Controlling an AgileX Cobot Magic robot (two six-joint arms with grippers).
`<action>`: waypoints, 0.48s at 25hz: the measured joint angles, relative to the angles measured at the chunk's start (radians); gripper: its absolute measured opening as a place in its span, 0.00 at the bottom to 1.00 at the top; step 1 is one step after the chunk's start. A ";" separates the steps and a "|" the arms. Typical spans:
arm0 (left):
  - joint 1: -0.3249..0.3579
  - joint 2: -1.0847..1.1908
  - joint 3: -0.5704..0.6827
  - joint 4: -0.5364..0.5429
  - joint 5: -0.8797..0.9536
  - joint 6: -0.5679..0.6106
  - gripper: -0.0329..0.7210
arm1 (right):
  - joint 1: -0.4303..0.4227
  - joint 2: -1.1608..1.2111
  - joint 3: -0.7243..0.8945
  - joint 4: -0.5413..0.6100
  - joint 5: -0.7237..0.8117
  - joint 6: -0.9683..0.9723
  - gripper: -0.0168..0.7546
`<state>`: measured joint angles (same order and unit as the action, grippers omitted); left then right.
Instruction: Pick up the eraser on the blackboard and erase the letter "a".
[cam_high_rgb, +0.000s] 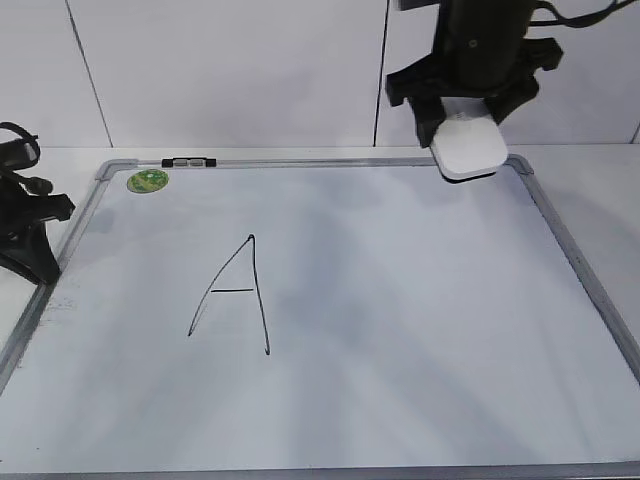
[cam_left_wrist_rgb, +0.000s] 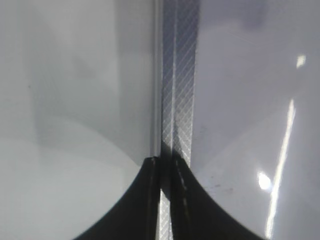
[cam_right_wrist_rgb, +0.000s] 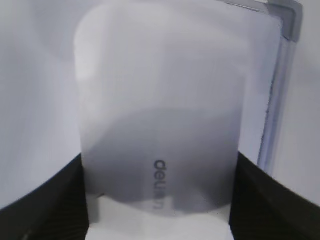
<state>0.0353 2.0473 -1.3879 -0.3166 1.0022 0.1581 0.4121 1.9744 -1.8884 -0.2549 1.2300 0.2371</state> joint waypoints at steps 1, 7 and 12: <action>0.000 0.000 0.000 0.000 0.000 0.000 0.07 | -0.018 -0.011 0.017 0.000 0.002 0.000 0.72; 0.000 0.000 0.000 -0.004 0.000 0.000 0.07 | -0.108 -0.071 0.142 -0.001 0.004 0.002 0.72; 0.002 0.000 0.000 -0.008 0.000 0.000 0.07 | -0.164 -0.087 0.241 -0.001 0.004 0.002 0.72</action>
<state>0.0373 2.0473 -1.3879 -0.3244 1.0022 0.1581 0.2482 1.8875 -1.6476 -0.2555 1.2337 0.2387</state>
